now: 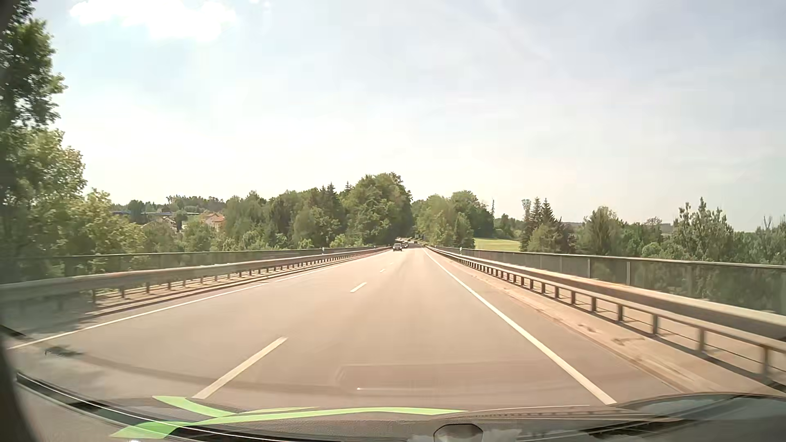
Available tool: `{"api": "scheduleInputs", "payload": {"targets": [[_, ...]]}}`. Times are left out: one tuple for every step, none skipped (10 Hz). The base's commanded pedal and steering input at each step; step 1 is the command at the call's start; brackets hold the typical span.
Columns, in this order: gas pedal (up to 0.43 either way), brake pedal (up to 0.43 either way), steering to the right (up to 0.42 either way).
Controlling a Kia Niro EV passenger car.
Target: Follow the waypoints while adhering to traffic rules and regulations
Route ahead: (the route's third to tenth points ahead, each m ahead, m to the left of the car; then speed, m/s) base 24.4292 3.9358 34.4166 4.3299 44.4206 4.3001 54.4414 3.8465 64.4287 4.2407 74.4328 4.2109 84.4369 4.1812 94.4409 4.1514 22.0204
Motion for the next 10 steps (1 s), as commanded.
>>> {"api": "scheduleInputs", "payload": {"targets": [[0.138,0.000,-0.002],[0.138,0.000,-0.002],[0.138,0.000,-0.002],[0.138,0.000,-0.002],[0.138,0.000,-0.002],[0.138,0.000,-0.002],[0.138,0.000,-0.002],[0.138,0.000,-0.002],[0.138,0.000,-0.002],[0.138,0.000,-0.002]]}}
